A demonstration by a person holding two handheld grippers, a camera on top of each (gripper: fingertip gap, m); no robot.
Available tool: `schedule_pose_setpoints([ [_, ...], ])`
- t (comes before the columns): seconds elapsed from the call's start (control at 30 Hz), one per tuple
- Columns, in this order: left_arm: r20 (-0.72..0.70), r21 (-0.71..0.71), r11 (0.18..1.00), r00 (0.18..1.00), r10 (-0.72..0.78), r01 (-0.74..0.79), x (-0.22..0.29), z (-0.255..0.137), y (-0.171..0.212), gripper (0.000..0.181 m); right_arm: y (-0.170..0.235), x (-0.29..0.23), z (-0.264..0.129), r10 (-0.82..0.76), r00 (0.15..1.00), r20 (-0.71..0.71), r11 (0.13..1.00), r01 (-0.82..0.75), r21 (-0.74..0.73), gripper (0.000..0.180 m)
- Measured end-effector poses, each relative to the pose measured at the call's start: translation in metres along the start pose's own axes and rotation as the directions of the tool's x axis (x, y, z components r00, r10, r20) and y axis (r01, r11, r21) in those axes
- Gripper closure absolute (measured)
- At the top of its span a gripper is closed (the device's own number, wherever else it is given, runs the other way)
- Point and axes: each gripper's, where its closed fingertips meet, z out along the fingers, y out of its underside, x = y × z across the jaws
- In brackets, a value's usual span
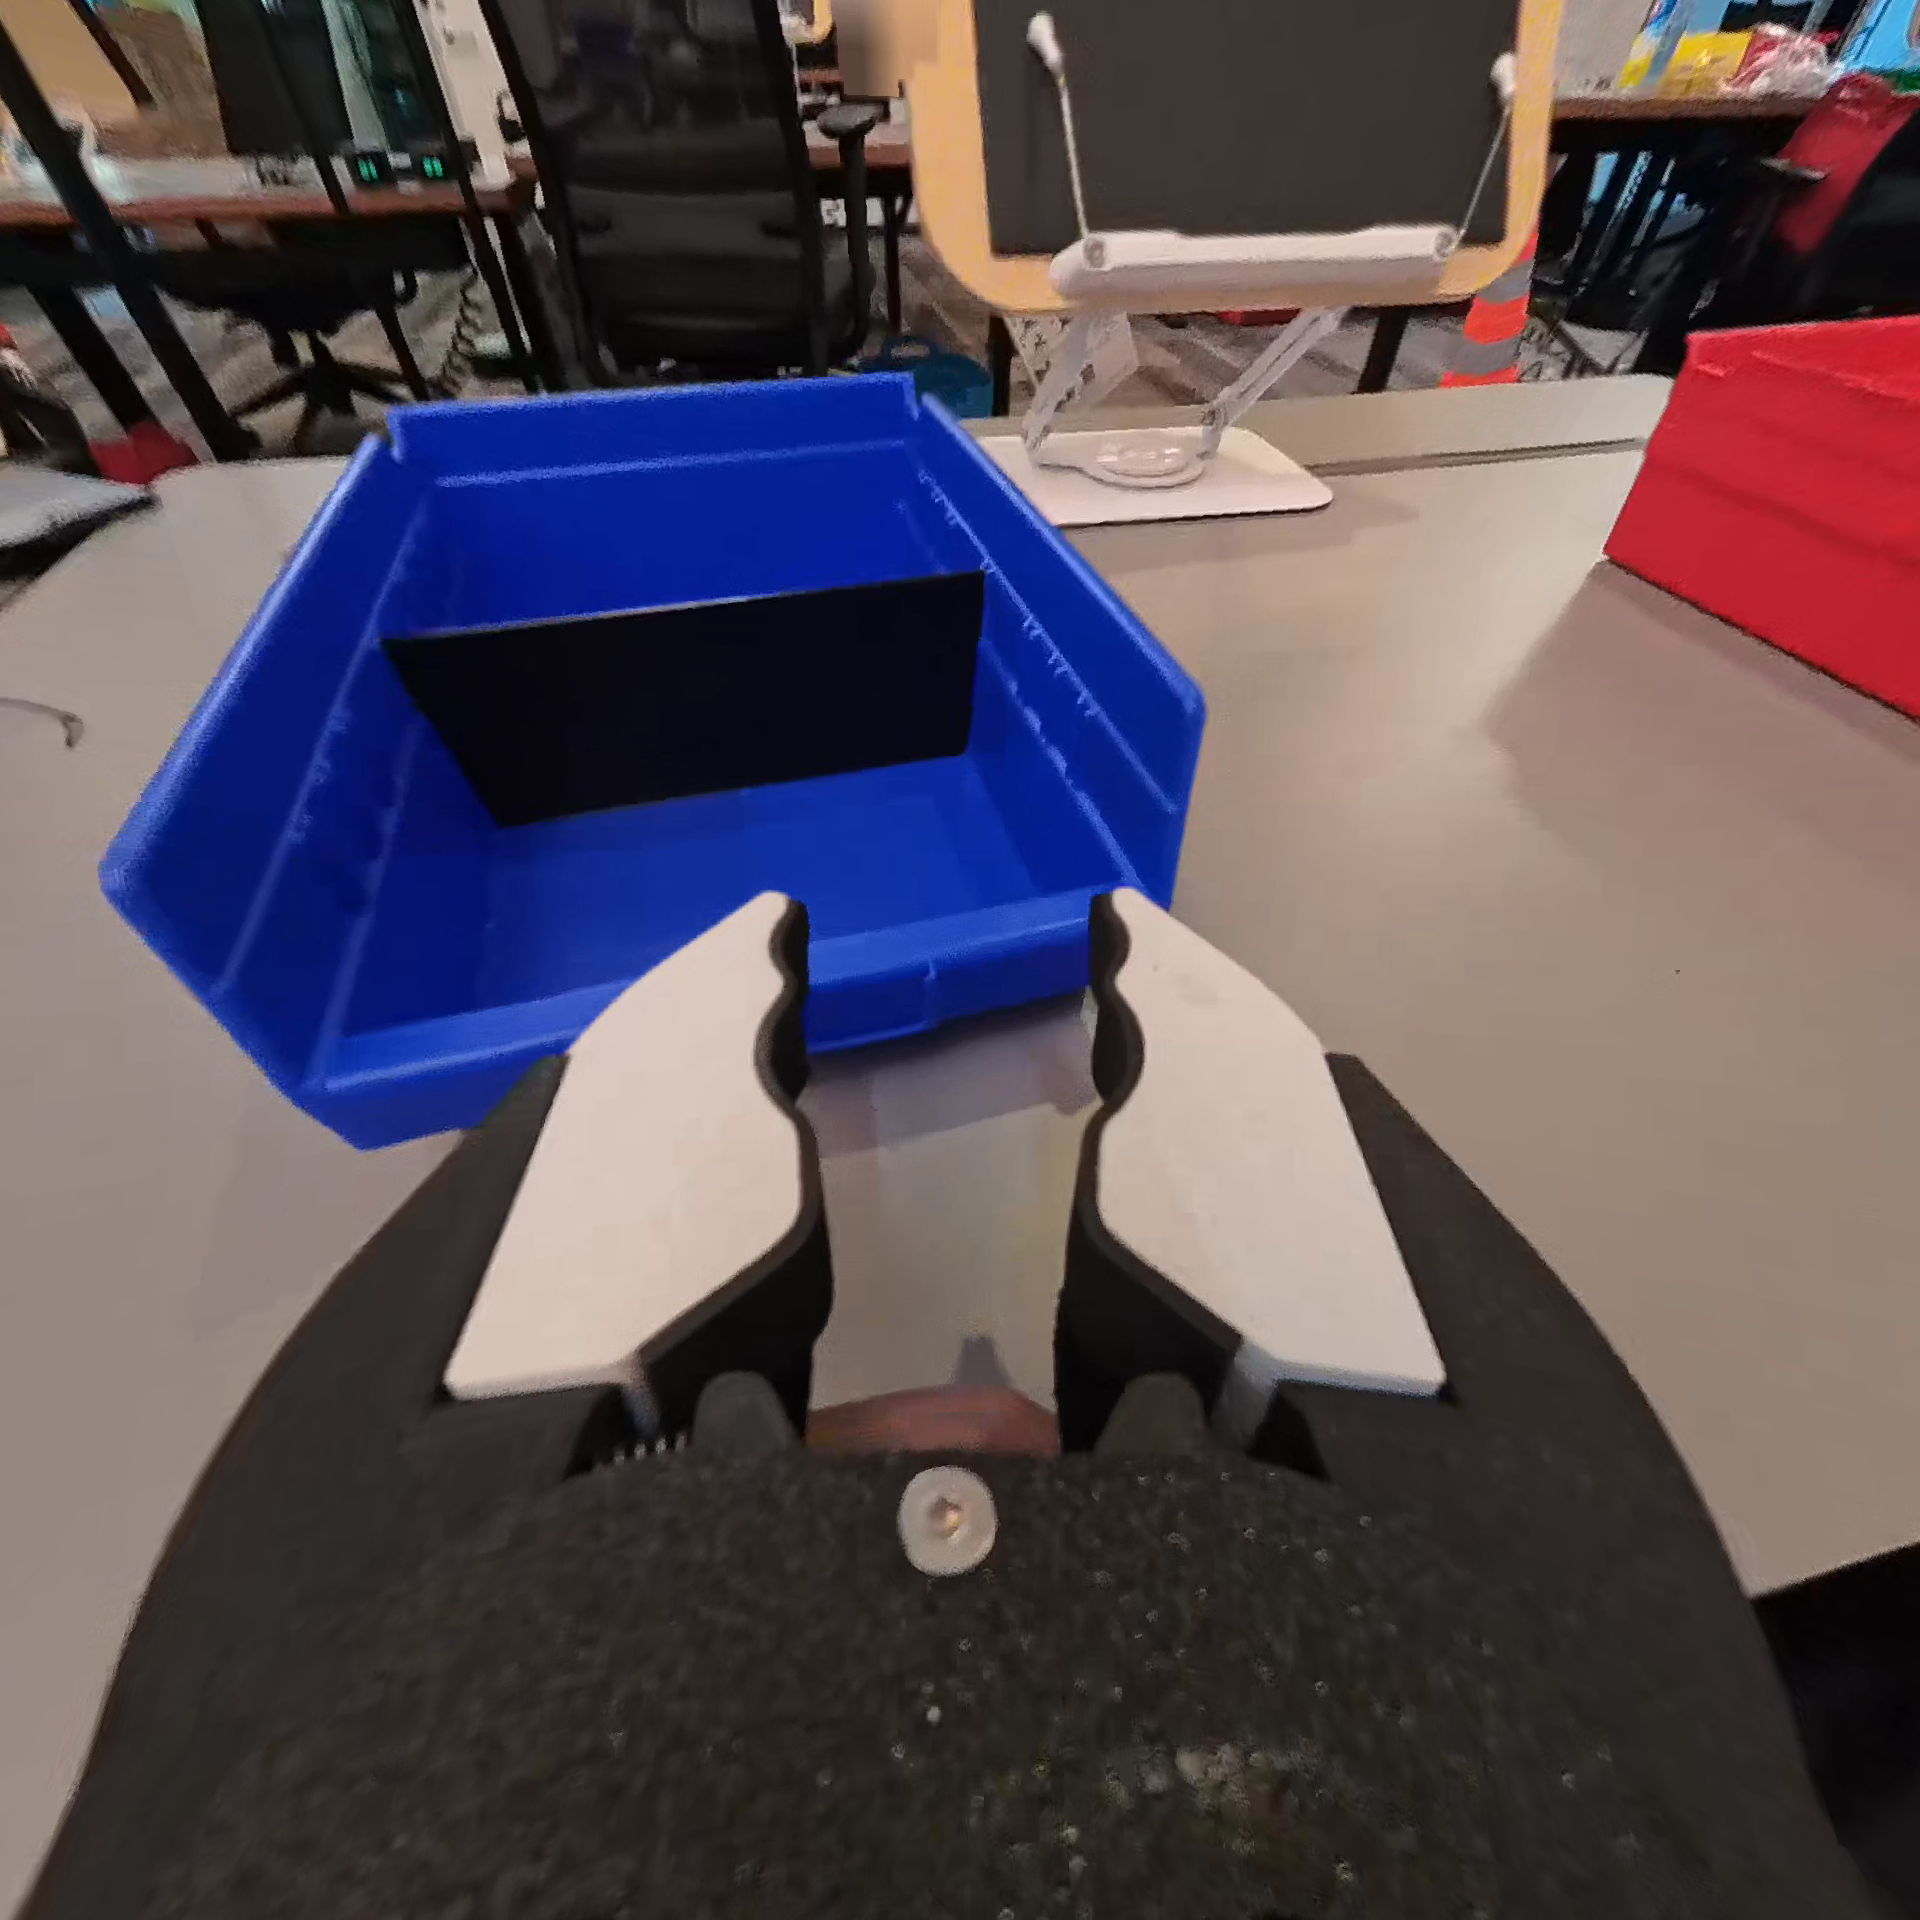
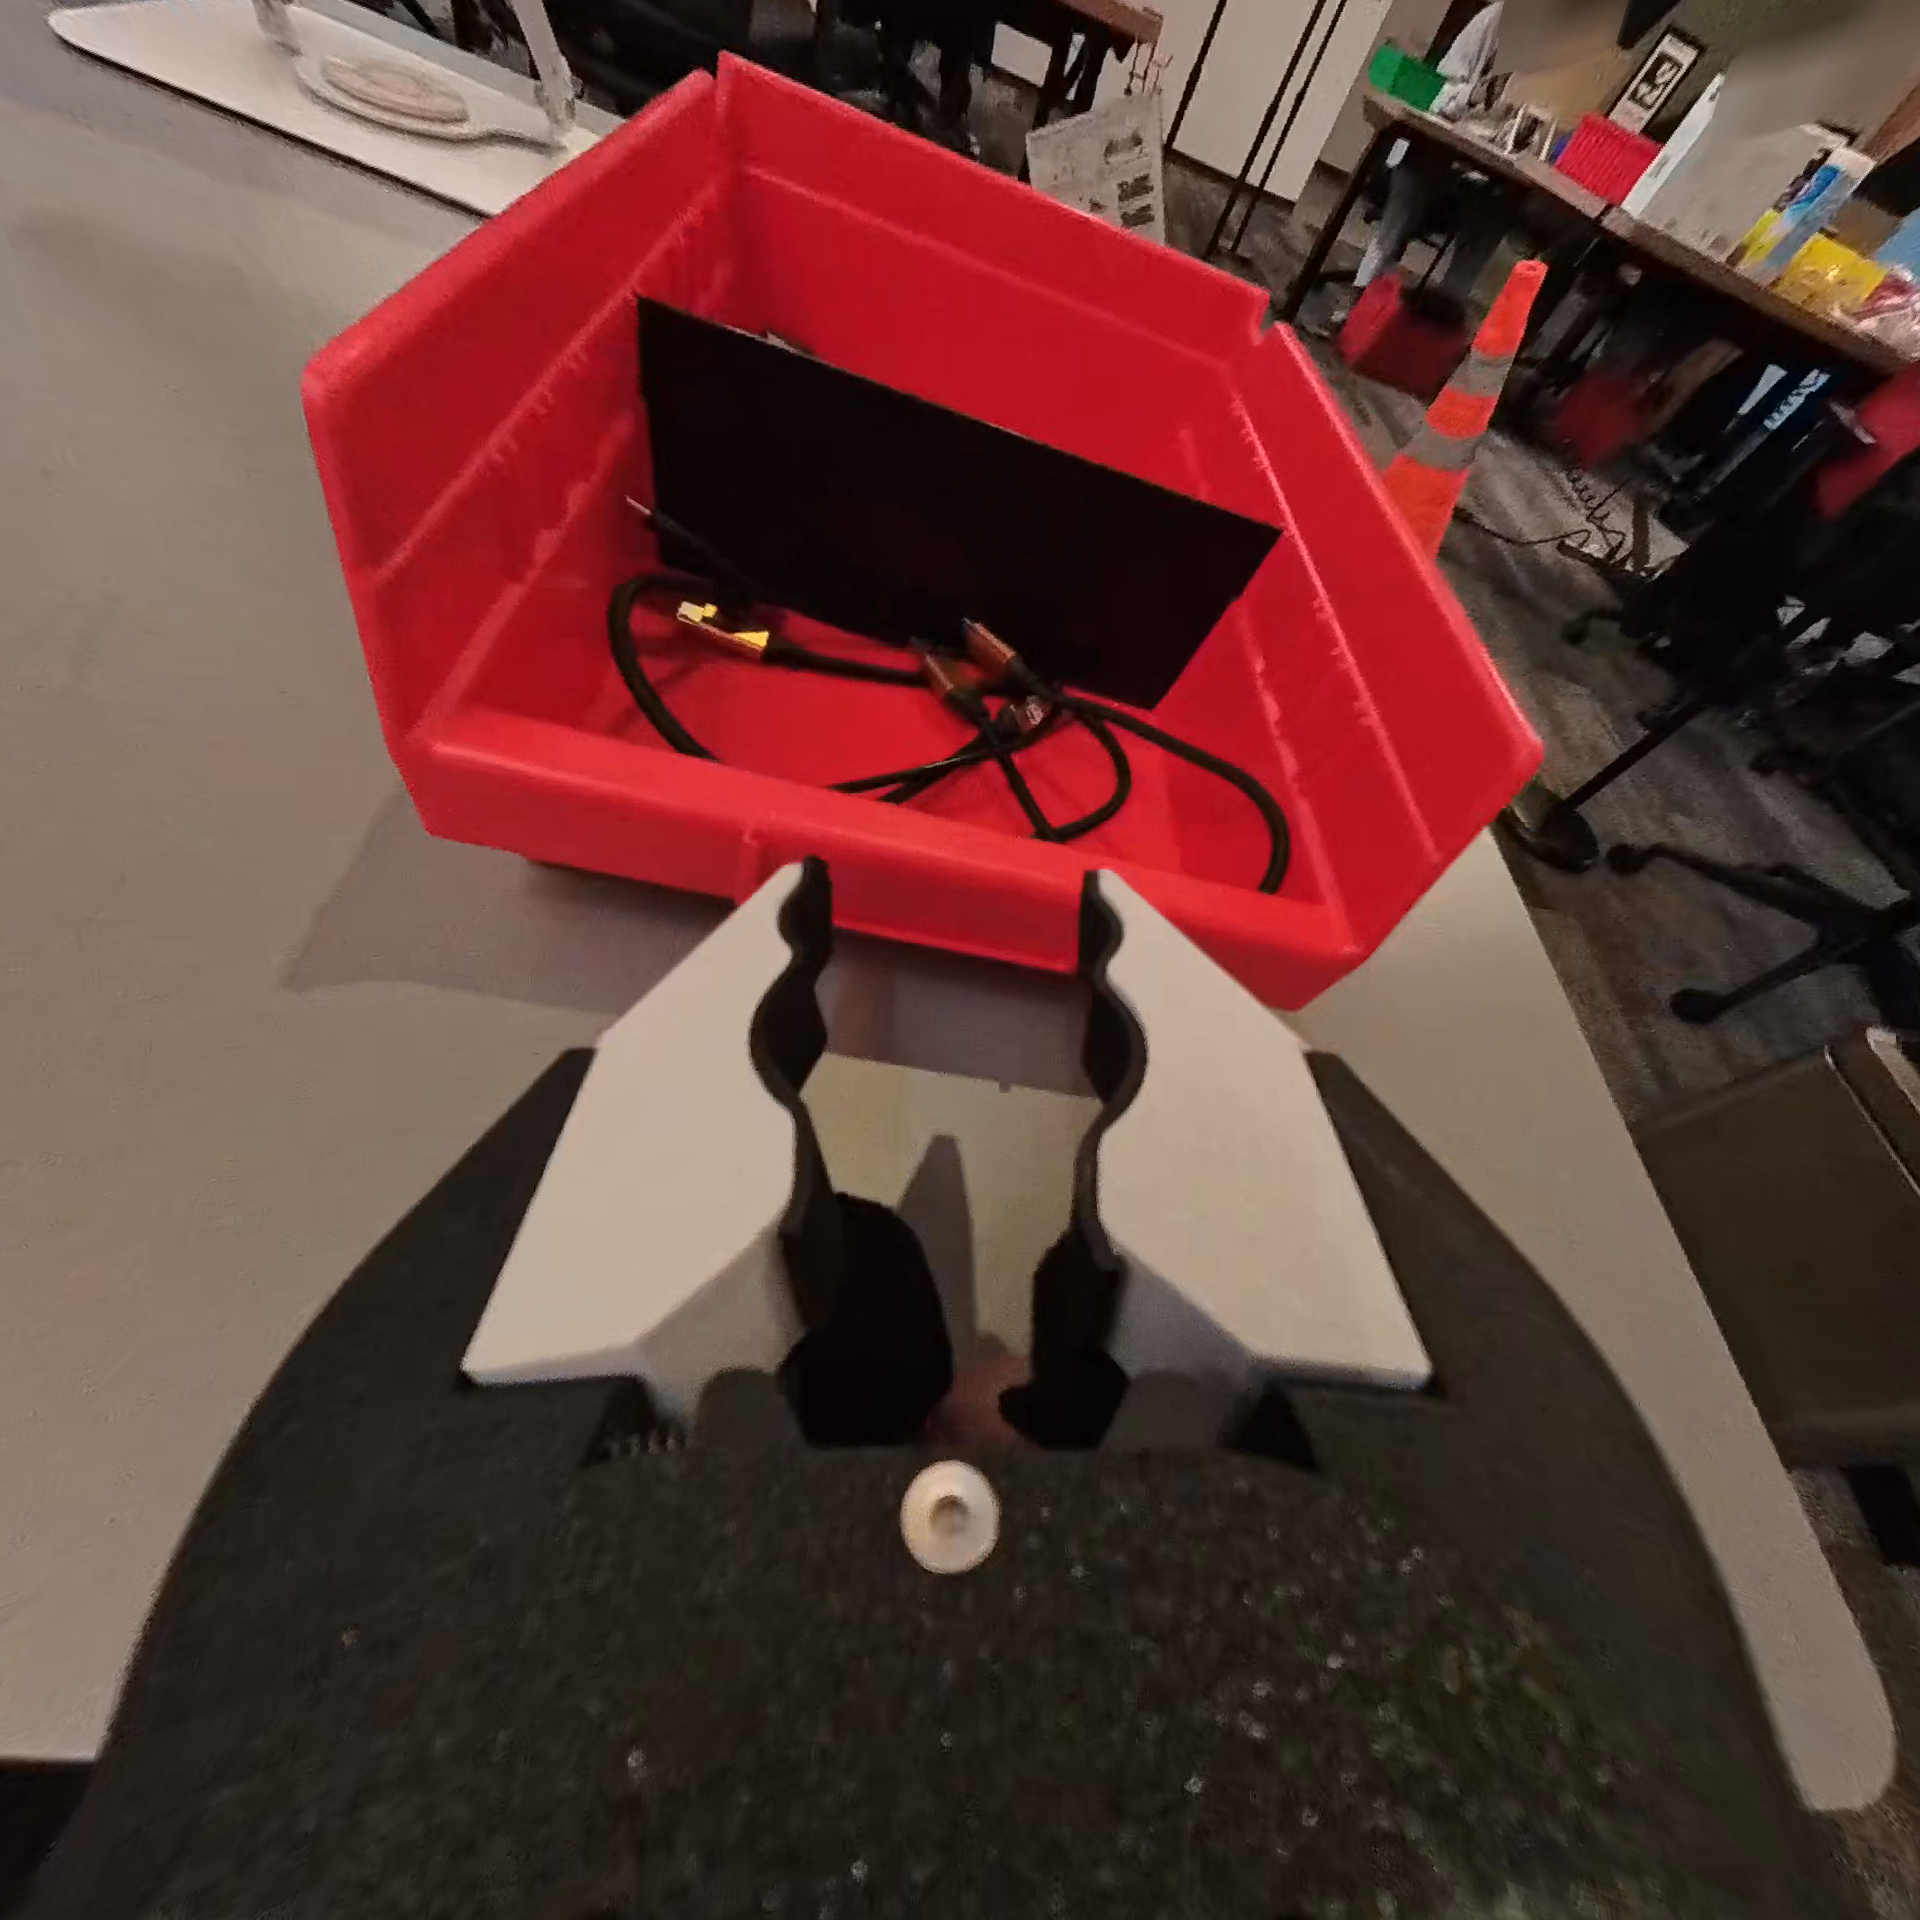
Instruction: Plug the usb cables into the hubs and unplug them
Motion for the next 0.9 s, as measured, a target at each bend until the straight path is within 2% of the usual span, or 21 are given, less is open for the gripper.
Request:
schedule_pose_setpoints([
  [0.13,0.041,-0.018,0.990,0.989,0.144,-0.143,0.004,0.003,0.002,0.128,0.002,-0.007,-0.001,0.094,0.994,0.061,0.996,-0.094,-0.008,0.131],
  [0.37,-0.010,-0.045,0.996,0.997,0.075,-0.075,0.010,0.006,0.008,0.123,0.003,-0.016,0.000,0.186,0.975,0.122,0.982,-0.183,-0.037,0.132],
  [0.57,-0.001,-0.049,0.998,0.999,0.047,-0.047,0.003,0.007,0.011,0.125,0.004,-0.014,0.003,0.212,0.969,0.127,0.977,-0.207,-0.051,0.133],
  [0.8,-0.052,-0.077,0.996,0.998,-0.046,0.041,0.011,0.008,0.014,0.126,0.005,-0.009,0.002,0.269,0.953,0.143,0.963,-0.265,-0.047,0.133],
  [0.9,-0.069,-0.098,0.995,0.997,-0.036,0.029,0.015,0.008,0.017,0.128,0.001,-0.009,0.000,0.294,0.944,0.152,0.956,-0.293,-0.030,0.133],
])
